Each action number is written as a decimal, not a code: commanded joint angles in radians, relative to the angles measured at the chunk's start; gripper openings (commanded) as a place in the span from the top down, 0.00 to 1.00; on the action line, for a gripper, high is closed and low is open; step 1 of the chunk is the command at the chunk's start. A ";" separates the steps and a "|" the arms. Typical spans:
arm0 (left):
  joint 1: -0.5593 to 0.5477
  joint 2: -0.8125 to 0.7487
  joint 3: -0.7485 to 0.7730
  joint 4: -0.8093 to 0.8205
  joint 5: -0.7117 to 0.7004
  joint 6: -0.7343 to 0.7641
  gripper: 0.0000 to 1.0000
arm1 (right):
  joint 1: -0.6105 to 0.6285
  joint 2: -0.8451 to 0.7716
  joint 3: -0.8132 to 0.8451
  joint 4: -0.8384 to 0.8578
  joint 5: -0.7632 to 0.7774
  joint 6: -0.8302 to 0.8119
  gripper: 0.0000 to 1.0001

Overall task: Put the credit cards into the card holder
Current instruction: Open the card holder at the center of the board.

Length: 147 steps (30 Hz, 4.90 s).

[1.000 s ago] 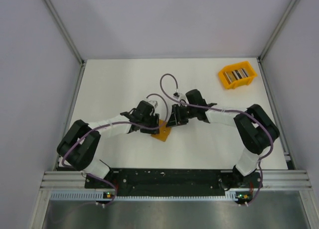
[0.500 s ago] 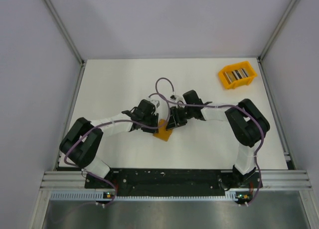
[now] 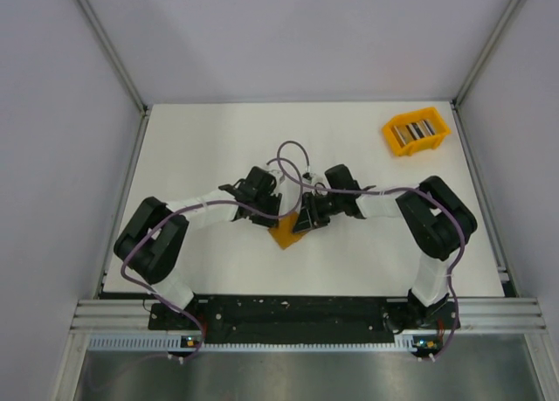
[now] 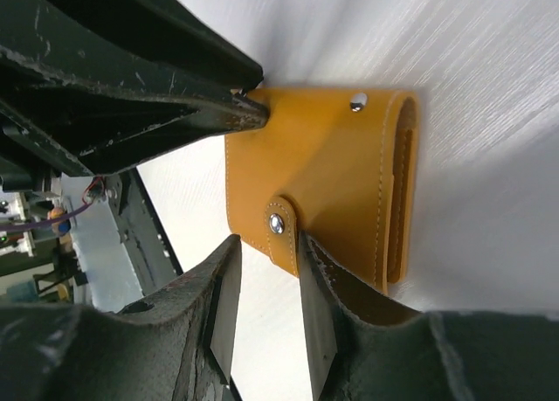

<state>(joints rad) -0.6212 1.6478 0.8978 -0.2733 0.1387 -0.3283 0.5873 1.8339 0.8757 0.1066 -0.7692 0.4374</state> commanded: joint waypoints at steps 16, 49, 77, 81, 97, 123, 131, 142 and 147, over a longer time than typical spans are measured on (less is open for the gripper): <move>0.000 -0.011 -0.114 0.101 0.120 -0.047 0.47 | 0.039 -0.009 -0.089 0.065 0.197 0.228 0.65; -0.002 -0.098 -0.158 0.134 0.058 -0.138 0.44 | 0.043 -0.104 -0.070 -0.059 0.300 0.162 0.63; -0.002 -0.052 -0.154 0.145 0.134 -0.146 1.00 | 0.045 -0.084 -0.089 0.004 0.240 0.181 0.63; 0.000 -0.054 -0.154 0.126 0.088 -0.167 1.00 | 0.043 -0.107 -0.086 -0.015 0.231 0.172 0.66; -0.002 -0.052 -0.160 0.121 0.001 -0.279 1.00 | 0.063 -0.117 -0.009 -0.189 0.102 0.054 0.69; -0.012 -0.095 -0.226 0.157 -0.030 -0.413 1.00 | 0.154 -0.113 -0.153 0.330 0.136 0.147 1.00; -0.012 -0.092 -0.211 0.109 -0.088 -0.457 1.00 | 0.157 -0.119 -0.233 0.659 0.050 0.153 1.00; -0.011 -0.085 -0.212 0.103 -0.102 -0.489 1.00 | 0.187 -0.142 -0.262 0.659 0.048 0.018 1.00; -0.011 -0.094 -0.208 0.083 -0.129 -0.485 1.00 | 0.186 -0.174 -0.245 0.508 -0.024 -0.064 0.95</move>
<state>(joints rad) -0.6205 1.5276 0.7013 -0.0971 0.0643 -0.8093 0.7547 1.7290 0.5964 0.6777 -0.7094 0.4763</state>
